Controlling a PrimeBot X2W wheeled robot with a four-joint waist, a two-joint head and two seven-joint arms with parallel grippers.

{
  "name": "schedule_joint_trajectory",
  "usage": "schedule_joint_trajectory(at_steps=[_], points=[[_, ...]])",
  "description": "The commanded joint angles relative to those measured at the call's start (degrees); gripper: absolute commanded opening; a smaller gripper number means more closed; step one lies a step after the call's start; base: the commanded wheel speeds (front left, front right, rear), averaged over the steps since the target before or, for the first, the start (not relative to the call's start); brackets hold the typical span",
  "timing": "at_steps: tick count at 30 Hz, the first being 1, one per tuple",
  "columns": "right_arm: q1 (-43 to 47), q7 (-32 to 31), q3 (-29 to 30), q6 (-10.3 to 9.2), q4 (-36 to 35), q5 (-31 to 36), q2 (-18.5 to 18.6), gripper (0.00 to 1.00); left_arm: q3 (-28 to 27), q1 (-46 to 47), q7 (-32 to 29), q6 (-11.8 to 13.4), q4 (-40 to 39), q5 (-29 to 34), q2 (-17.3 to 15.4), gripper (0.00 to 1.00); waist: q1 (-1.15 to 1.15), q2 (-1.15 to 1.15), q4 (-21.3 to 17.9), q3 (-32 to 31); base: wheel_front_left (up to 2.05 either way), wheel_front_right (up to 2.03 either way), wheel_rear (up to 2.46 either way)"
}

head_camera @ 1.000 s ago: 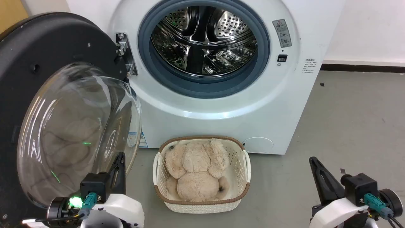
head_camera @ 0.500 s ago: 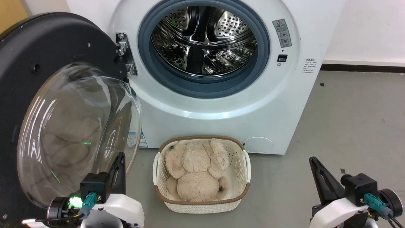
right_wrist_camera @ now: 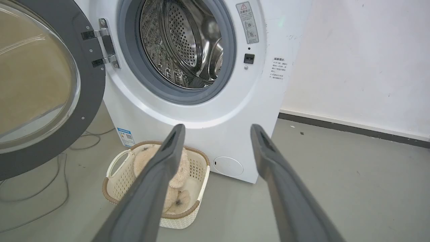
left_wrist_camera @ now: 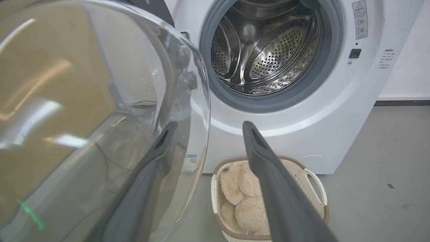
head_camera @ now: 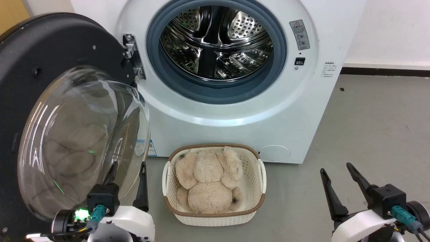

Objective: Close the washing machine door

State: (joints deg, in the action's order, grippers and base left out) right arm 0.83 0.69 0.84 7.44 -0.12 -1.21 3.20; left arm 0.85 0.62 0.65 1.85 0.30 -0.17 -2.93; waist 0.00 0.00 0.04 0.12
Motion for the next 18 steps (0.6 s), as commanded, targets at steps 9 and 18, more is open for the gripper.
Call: schedule_joint_trajectory(at_steps=[9,18], points=[[-0.06,1.48,1.14,0.01,-0.44,-2.04,-0.05,1.00,1.37,1.15,1.50,1.65,-0.79,0.33,-0.69,0.00,0.00,0.00,0.54,0.24,0.00,0.00,0.00],[-0.26,2.56,2.40,0.01,-1.05,-3.43,-0.07,1.00,1.92,5.35,2.58,1.78,-4.16,-0.43,-1.97,0.00,0.00,0.00,2.48,0.99,0.00,0.00,0.00]])
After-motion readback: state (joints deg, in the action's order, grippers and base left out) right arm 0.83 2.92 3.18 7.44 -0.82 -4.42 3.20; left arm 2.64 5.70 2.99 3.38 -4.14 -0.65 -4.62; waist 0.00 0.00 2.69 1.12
